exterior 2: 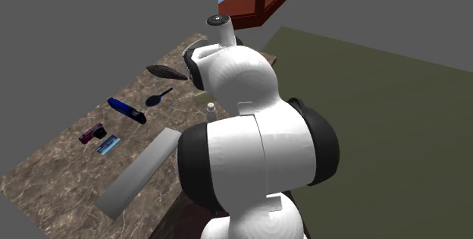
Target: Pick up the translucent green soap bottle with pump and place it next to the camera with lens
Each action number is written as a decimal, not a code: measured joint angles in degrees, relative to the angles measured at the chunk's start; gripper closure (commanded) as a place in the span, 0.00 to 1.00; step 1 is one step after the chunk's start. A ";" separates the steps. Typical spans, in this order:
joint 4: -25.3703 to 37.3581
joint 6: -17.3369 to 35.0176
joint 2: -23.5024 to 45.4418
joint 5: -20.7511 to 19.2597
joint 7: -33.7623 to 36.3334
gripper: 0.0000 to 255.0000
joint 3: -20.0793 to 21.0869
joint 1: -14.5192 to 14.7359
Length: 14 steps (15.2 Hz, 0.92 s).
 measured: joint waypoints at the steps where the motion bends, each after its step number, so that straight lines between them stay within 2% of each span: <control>1: 0.44 -0.78 -0.37 0.20 -0.27 1.00 -0.05 -0.03; 14: 8.35 -10.71 -2.53 1.48 -1.72 1.00 -0.14 0.05</control>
